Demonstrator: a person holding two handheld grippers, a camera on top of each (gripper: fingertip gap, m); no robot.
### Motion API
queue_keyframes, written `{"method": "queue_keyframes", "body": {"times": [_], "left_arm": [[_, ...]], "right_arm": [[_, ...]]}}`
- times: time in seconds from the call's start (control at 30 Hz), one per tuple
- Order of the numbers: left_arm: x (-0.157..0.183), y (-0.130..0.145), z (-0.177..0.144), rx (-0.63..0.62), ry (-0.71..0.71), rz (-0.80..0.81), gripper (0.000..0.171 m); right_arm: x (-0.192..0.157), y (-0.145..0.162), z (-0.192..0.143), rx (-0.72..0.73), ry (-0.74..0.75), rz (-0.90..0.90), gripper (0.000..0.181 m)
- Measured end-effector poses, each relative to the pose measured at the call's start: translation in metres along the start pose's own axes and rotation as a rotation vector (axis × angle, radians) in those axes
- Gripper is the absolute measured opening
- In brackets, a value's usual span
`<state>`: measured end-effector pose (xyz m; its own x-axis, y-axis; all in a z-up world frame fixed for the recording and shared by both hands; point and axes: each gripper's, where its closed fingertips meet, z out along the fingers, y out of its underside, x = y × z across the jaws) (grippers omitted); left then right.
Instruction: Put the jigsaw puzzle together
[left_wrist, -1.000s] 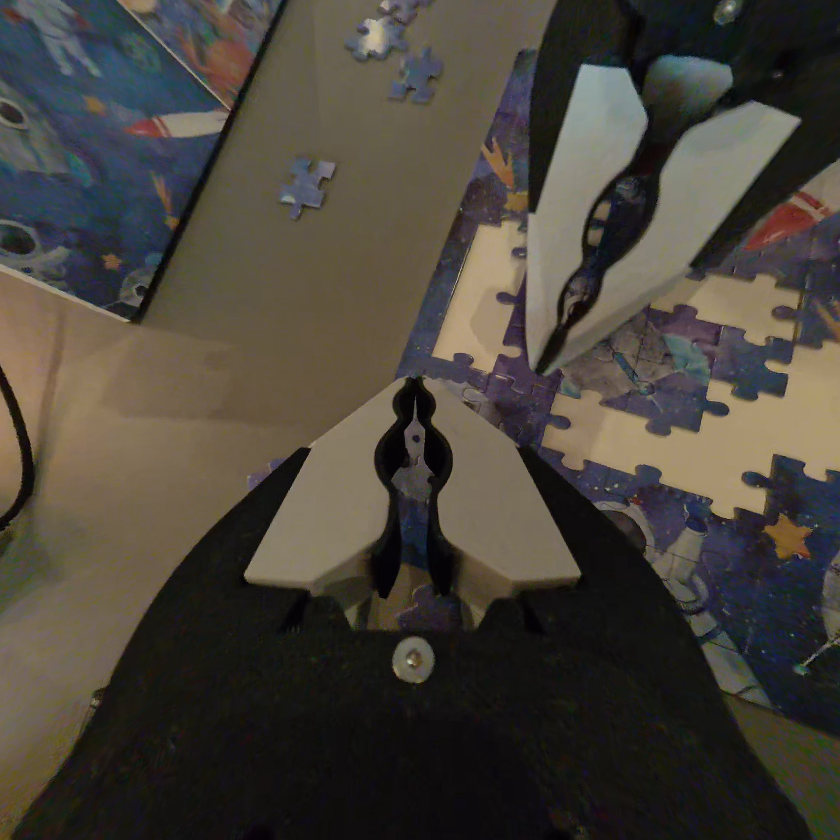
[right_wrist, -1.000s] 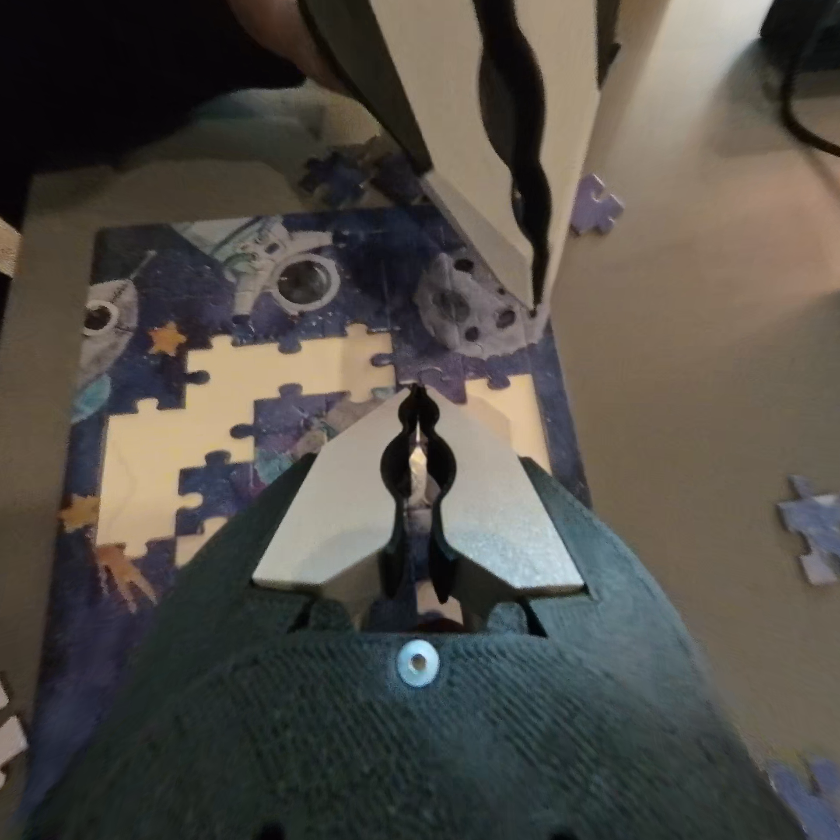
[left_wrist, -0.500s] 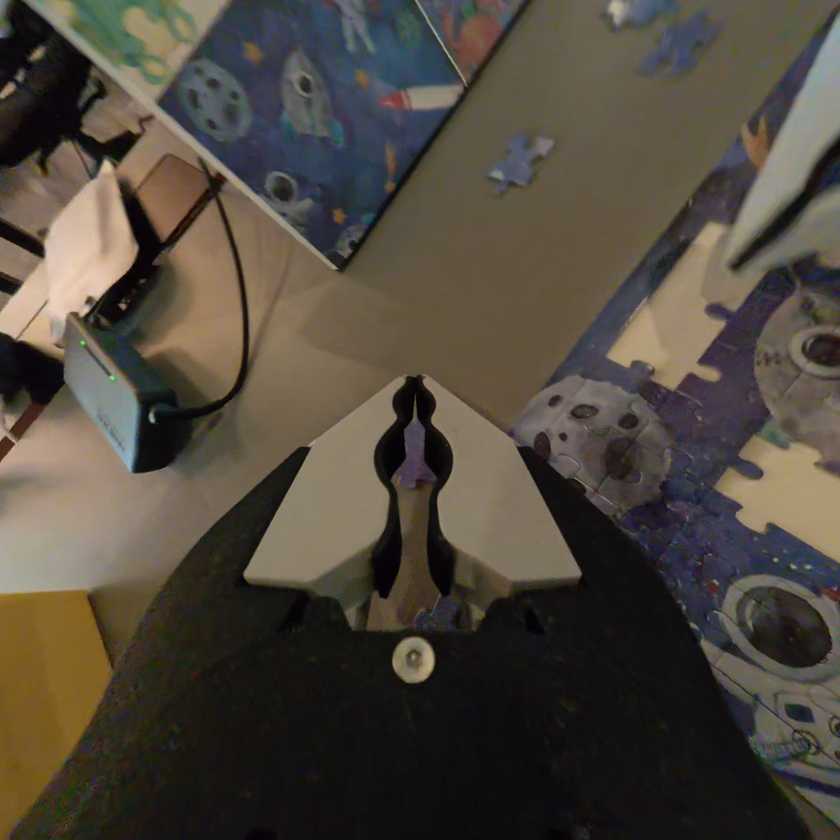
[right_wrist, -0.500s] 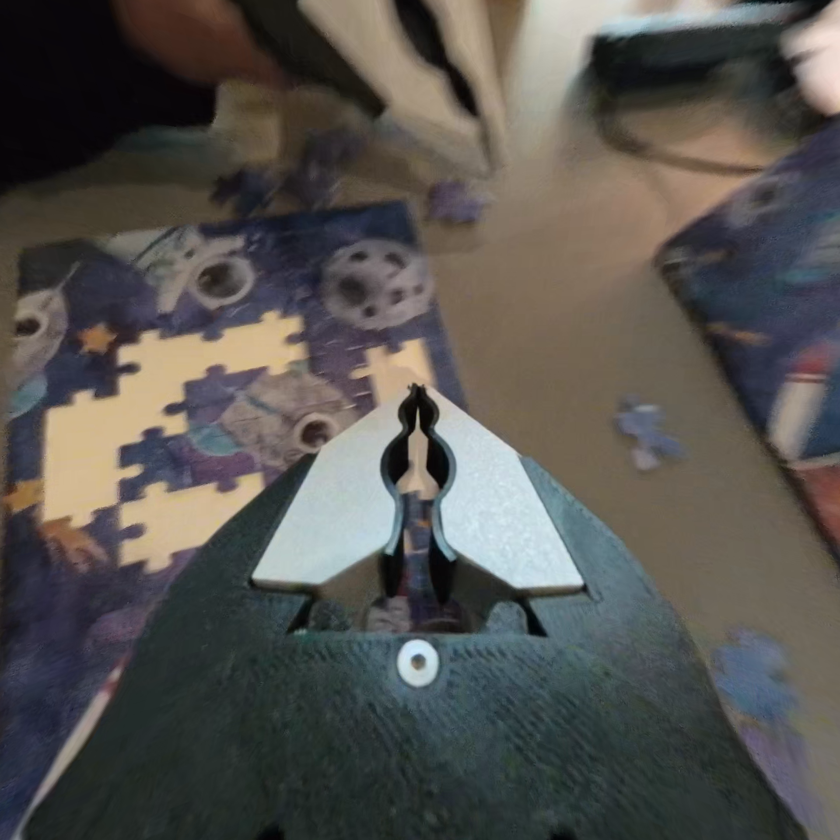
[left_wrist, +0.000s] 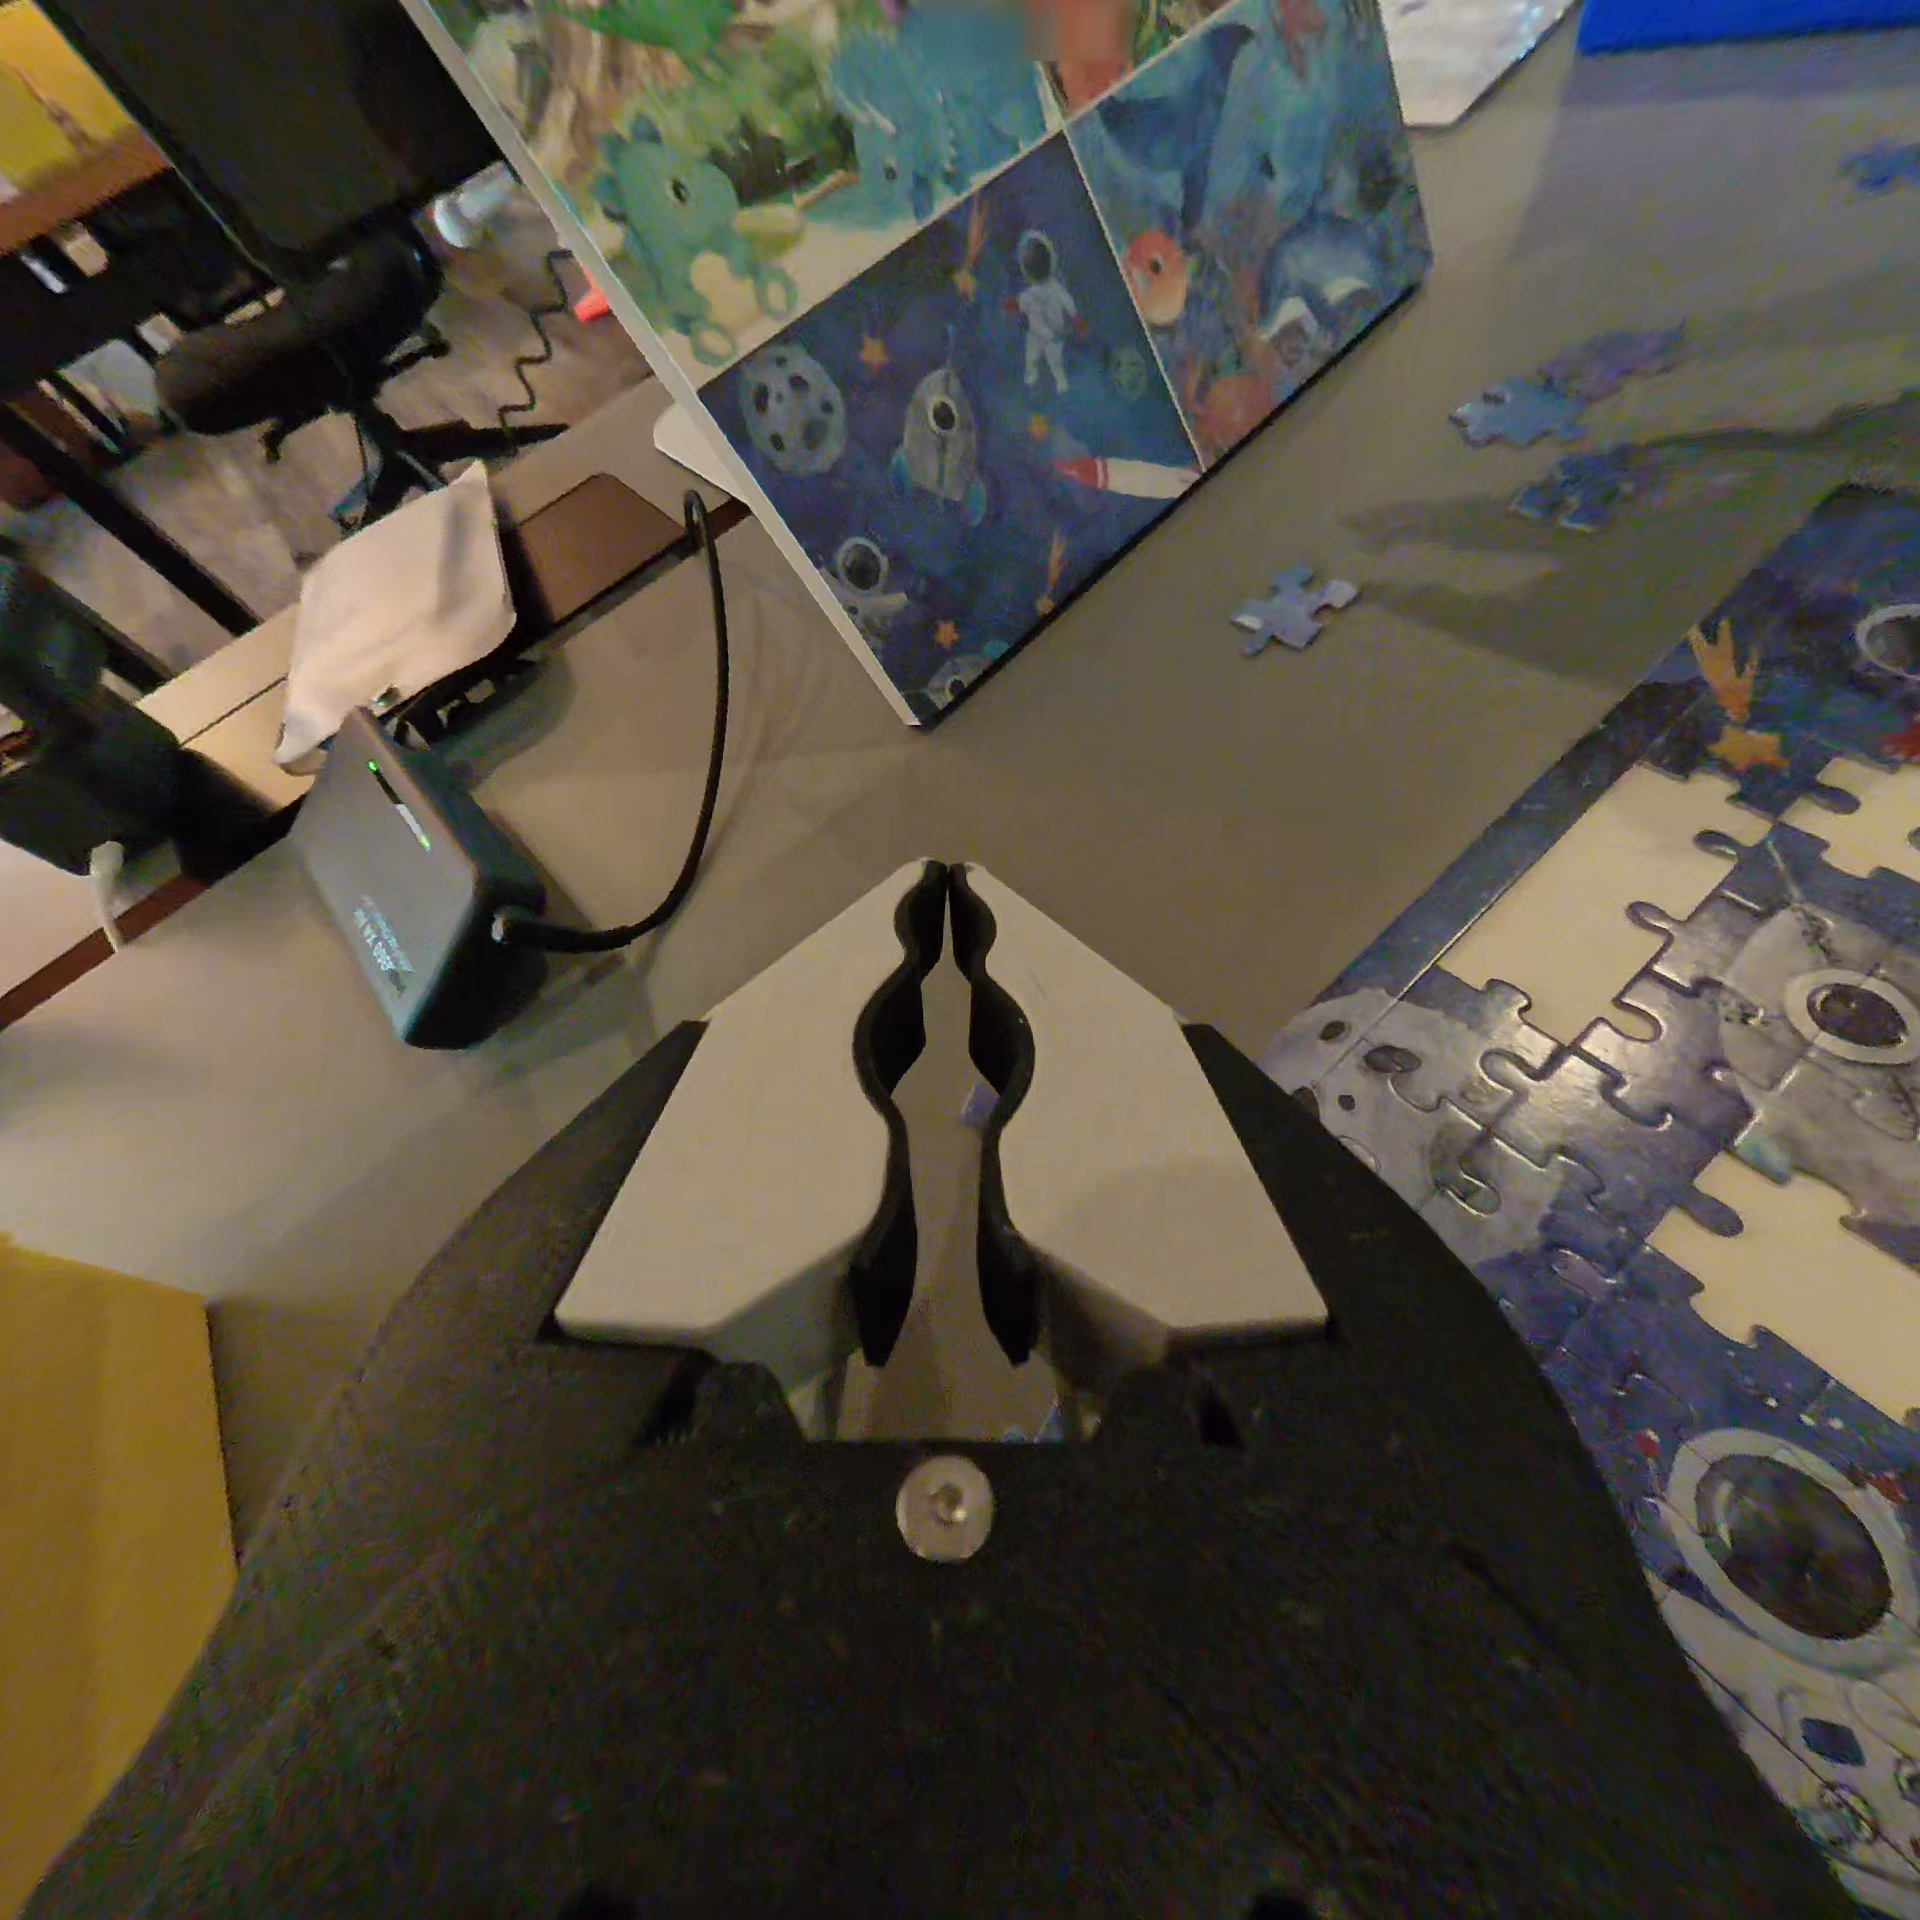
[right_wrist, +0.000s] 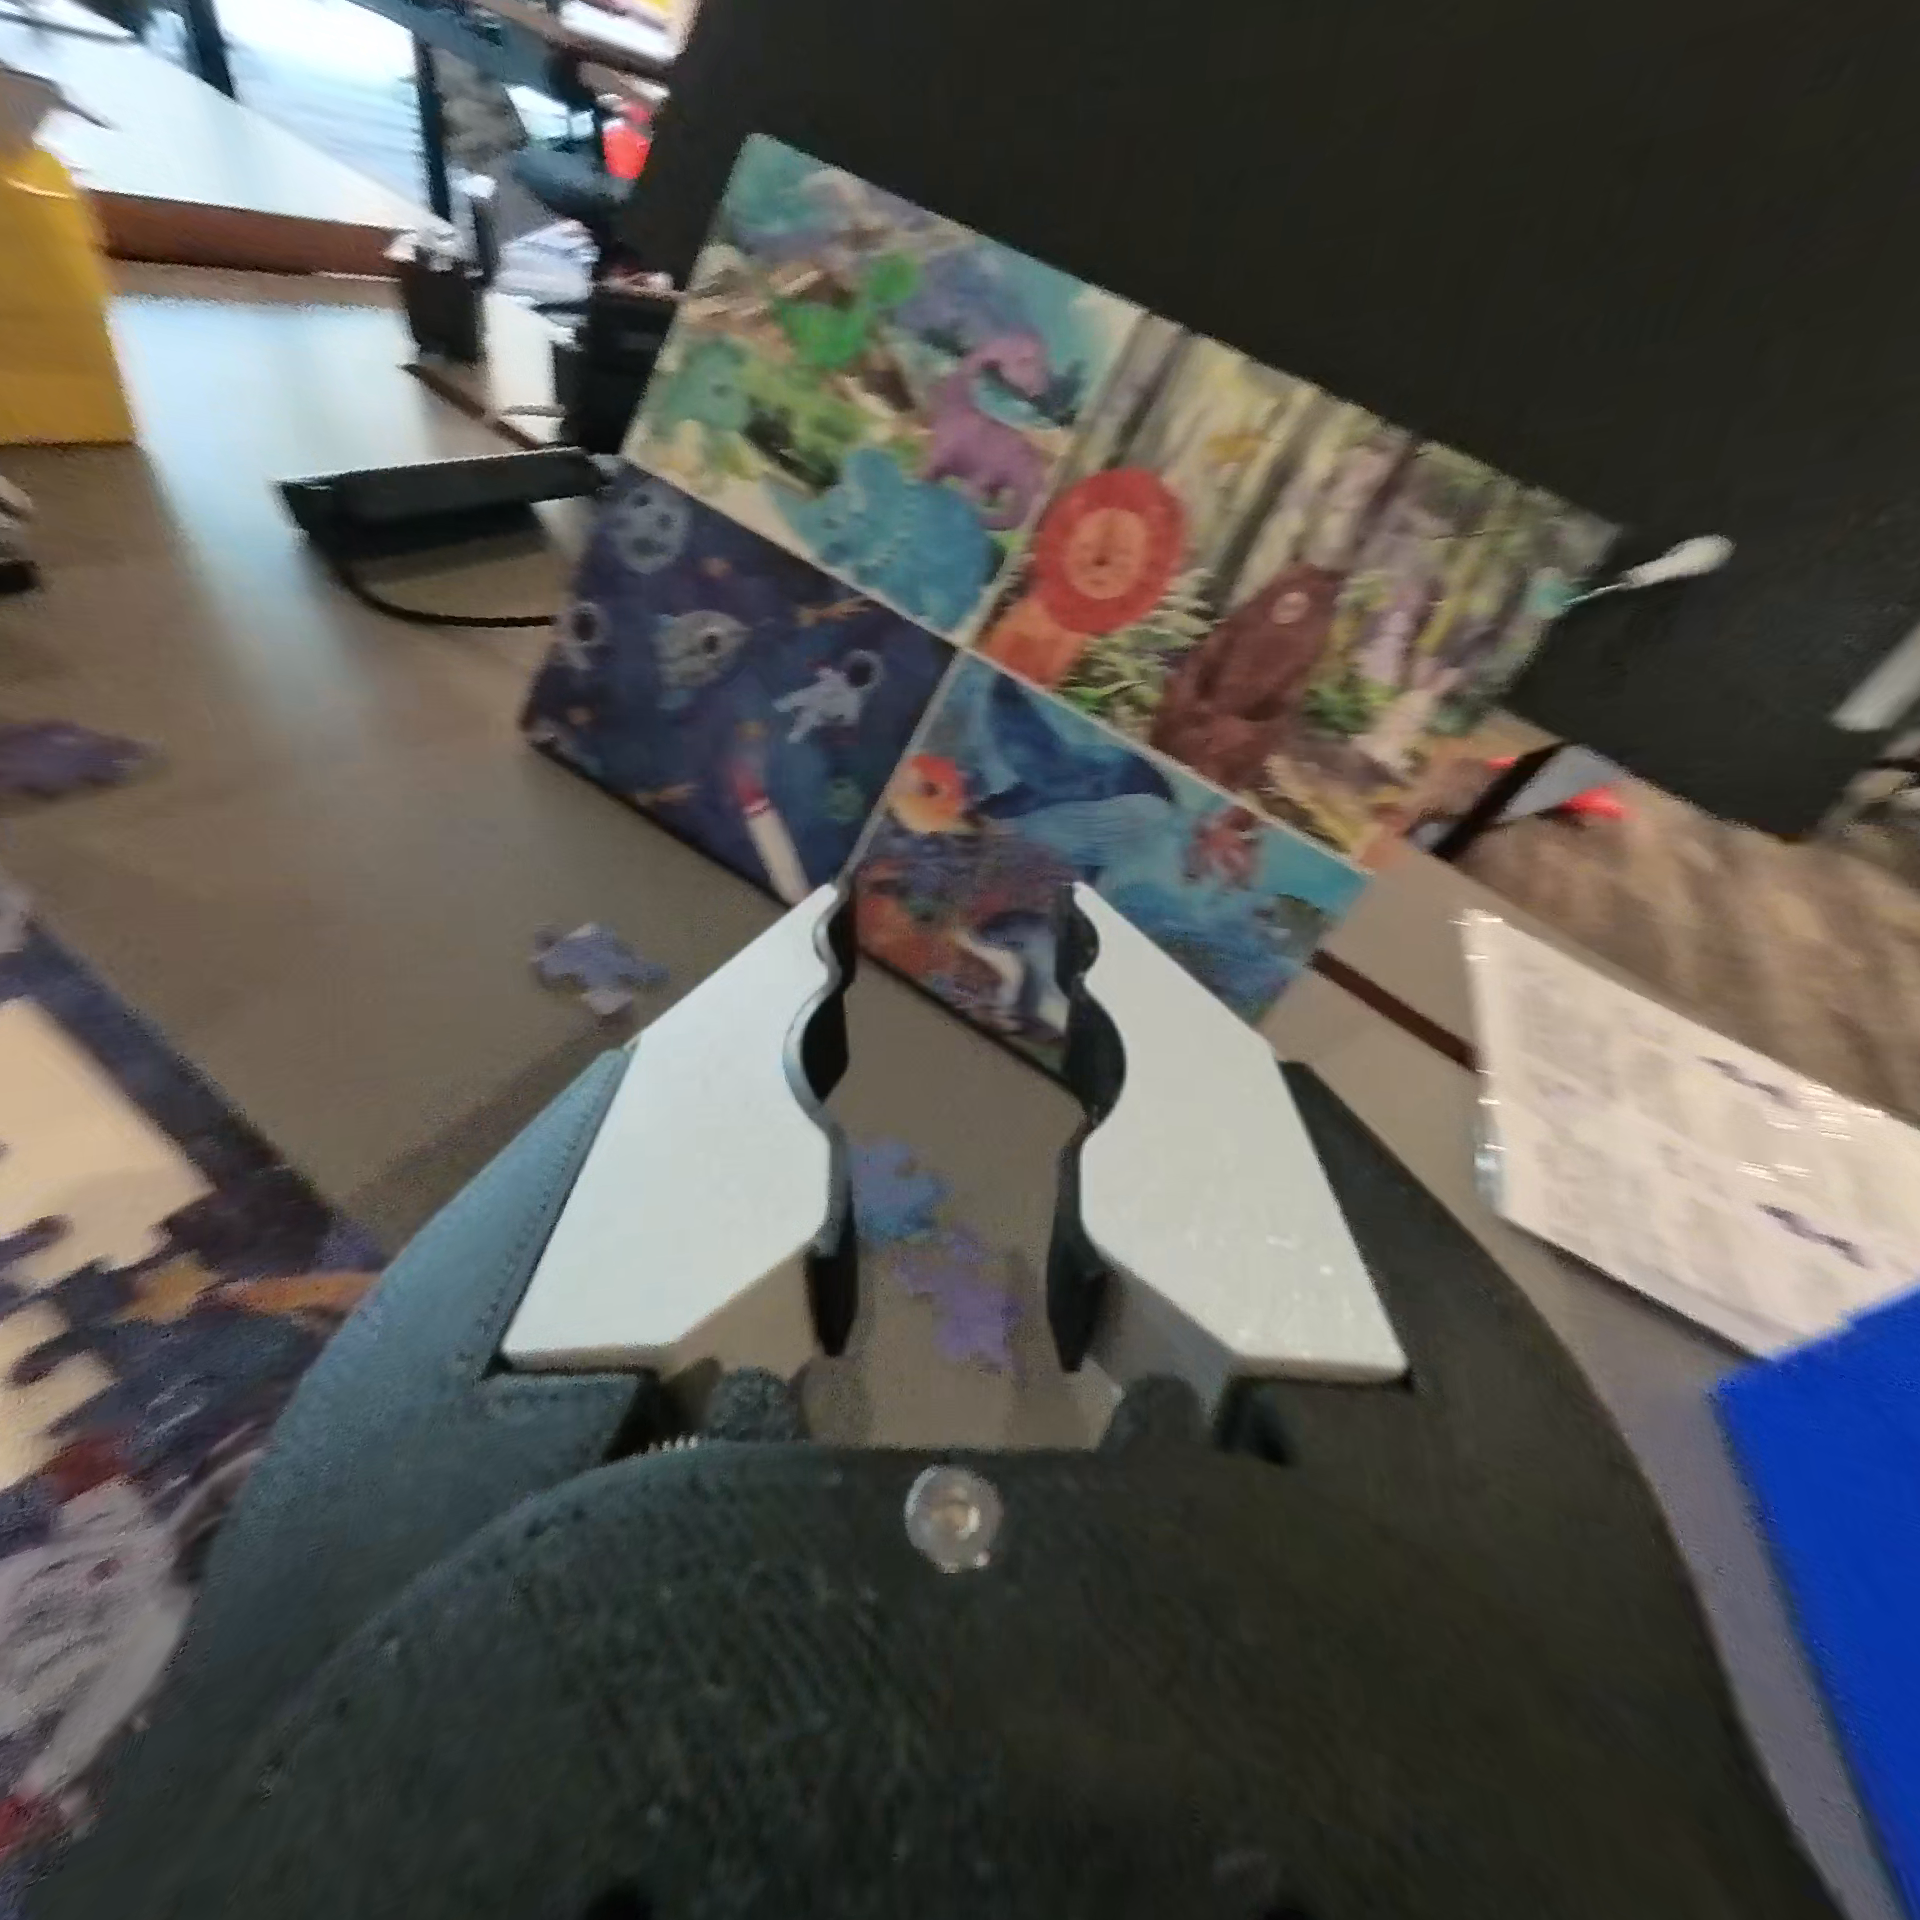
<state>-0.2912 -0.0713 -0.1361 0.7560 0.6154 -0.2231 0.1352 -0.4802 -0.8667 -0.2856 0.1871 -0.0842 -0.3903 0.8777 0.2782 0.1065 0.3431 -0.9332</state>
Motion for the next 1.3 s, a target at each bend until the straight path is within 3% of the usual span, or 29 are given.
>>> {"method": "queue_keyframes", "body": {"times": [0.17, 0.3, 0.47, 0.53, 0.6, 0.67, 0.7, 0.8, 1.03, 1.1, 1.17, 1.3], "left_arm": [[0.007, 0.001, 0.003, -0.012, 0.02, 0.019, 0.0], [0.013, 0.006, 0.006, -0.045, 0.037, 0.048, 0.0], [0.032, 0.006, 0.009, -0.05, 0.12, 0.093, 0.0], [0.07, 0.0, 0.004, -0.003, 0.338, 0.09, 0.0], [0.138, -0.016, -0.022, 0.047, 0.772, 0.0, 0.013], [0.179, -0.014, -0.036, -0.027, 0.973, 0.007, 0.026], [0.188, -0.002, -0.031, -0.085, 0.948, 0.088, 0.024], [0.184, 0.034, -0.001, -0.219, 0.698, 0.355, 0.022], [0.208, 0.035, -0.02, -0.24, 0.896, 0.28, 0.019], [0.189, 0.034, -0.006, -0.234, 0.76, 0.294, 0.004], [0.166, 0.035, 0.004, -0.23, 0.651, 0.289, 0.006], [0.134, 0.026, 0.007, -0.178, 0.561, 0.222, 0.004]], "right_arm": [[0.026, -0.006, -0.013, 0.051, 0.156, -0.075, 0.033], [0.018, -0.002, -0.011, 0.043, 0.073, -0.006, 0.045], [0.006, 0.004, -0.008, 0.025, -0.041, 0.079, 0.037], [0.0, 0.007, -0.005, 0.012, -0.07, 0.086, 0.037], [-0.007, 0.01, -0.002, -0.006, -0.09, 0.081, 0.037], [-0.011, 0.015, 0.001, -0.027, -0.096, 0.061, 0.037], [-0.012, 0.017, 0.002, -0.037, -0.097, 0.052, 0.037], [-0.015, 0.021, 0.005, -0.052, -0.11, 0.054, 0.037], [-0.022, 0.016, 0.004, -0.034, -0.154, 0.099, 0.037], [-0.024, 0.017, 0.004, -0.043, -0.153, 0.08, 0.037], [-0.023, 0.021, 0.005, -0.067, -0.133, 0.046, 0.036], [-0.009, 0.021, 0.002, -0.077, -0.075, 0.009, 0.033]]}}
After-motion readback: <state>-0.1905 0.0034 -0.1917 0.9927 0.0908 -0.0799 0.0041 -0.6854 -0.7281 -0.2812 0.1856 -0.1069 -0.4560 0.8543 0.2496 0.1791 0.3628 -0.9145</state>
